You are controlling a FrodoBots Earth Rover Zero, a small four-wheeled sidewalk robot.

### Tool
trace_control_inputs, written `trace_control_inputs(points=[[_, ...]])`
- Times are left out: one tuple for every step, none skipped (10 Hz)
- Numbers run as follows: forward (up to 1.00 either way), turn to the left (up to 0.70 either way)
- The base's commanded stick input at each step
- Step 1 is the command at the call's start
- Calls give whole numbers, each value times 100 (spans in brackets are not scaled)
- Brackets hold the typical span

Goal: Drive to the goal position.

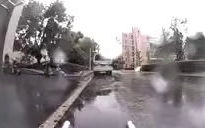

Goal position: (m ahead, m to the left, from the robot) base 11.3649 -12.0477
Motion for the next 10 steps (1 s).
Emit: trace_control_inputs(points=[[70,0],[70,0],[70,0],[70,0],[70,0],[70,0],[70,0],[70,0],[70,0],[70,0]])
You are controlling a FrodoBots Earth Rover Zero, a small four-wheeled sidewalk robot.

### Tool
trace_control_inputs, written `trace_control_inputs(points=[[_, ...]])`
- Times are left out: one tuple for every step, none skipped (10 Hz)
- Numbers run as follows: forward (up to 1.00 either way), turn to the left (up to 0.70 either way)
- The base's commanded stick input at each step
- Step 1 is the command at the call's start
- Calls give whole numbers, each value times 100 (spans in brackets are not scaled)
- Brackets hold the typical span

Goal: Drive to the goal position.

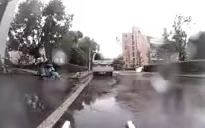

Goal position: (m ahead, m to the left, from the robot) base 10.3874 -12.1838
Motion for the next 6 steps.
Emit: trace_control_inputs(points=[[70,0],[70,0],[70,0],[70,0],[70,0],[70,0]])
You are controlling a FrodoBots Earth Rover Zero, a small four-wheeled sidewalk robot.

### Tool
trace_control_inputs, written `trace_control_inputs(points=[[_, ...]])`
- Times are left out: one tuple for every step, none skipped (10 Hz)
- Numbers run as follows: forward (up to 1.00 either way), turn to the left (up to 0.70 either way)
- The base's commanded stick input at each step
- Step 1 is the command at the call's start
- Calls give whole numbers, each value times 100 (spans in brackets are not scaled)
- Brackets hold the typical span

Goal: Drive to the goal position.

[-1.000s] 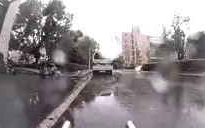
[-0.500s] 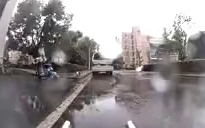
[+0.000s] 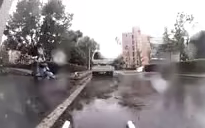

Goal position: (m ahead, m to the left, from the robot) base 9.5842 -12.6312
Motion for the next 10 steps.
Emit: trace_control_inputs(points=[[70,0],[70,0],[70,0],[70,0],[70,0],[70,0],[70,0],[70,0],[70,0],[70,0]])
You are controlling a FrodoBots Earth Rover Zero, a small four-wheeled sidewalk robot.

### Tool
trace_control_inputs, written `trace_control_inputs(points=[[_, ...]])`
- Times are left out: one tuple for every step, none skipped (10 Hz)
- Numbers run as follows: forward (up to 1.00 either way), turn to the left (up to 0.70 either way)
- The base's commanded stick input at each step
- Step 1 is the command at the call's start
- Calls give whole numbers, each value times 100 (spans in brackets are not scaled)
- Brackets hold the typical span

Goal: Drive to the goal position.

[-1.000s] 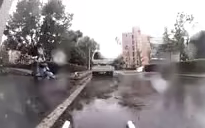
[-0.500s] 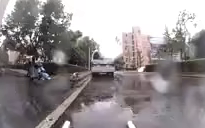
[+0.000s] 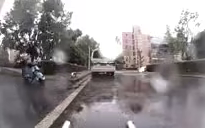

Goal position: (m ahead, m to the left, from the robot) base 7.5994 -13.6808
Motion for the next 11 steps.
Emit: trace_control_inputs(points=[[70,0],[70,0],[70,0],[70,0],[70,0],[70,0],[70,0],[70,0],[70,0],[70,0],[70,0]])
